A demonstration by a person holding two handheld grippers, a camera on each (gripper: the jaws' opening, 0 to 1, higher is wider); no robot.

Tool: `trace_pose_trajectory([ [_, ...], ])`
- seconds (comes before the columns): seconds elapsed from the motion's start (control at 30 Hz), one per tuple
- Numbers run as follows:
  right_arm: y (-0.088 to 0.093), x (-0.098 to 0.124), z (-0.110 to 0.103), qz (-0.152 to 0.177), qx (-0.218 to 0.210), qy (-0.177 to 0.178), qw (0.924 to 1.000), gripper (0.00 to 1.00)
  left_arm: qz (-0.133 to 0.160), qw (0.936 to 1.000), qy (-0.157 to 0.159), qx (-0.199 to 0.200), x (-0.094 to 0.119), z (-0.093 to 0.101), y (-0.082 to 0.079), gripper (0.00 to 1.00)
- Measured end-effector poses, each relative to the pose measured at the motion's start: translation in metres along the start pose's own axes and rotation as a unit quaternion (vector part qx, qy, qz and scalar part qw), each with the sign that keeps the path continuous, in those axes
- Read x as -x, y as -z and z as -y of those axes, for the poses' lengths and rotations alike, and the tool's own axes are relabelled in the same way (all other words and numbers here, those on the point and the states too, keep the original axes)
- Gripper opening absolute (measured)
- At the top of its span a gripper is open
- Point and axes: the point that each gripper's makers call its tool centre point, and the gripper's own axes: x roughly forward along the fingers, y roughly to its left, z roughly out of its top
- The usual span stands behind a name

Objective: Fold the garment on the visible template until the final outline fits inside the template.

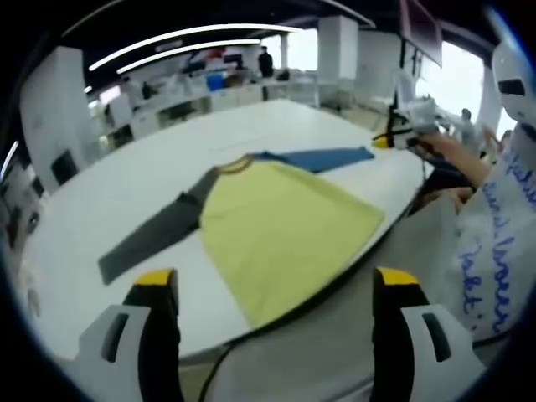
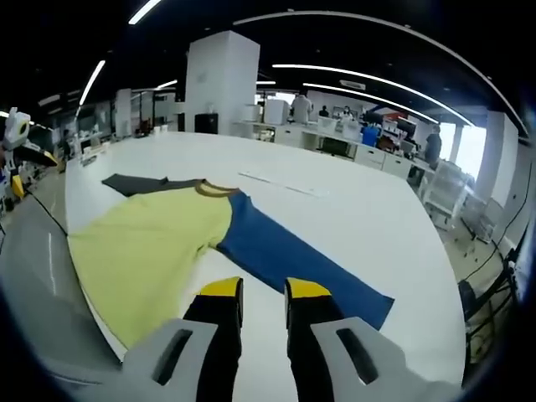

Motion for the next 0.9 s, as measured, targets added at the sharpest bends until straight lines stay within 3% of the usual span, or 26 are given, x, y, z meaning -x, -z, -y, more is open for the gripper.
trace_pose_trajectory([
  [0.23, 0.022, -0.012, 0.024, -0.023, -0.013, 0.012, 0.9996, 0.13, 0.002, 1.0, -0.002, -0.005, 0.001, 0.0, -0.002, 0.92],
  [0.57, 0.032, -0.018, 0.048, -0.024, -0.038, 0.049, 0.9978, 0.02, -0.004, 1.0, -0.006, -0.001, 0.002, -0.001, 0.001, 0.91],
  [0.9, 0.057, -0.031, 0.074, -0.044, -0.06, 0.07, 0.9947, 0.01, -0.002, 0.9999, -0.013, 0.002, 0.002, -0.006, 0.0, 0.89],
])
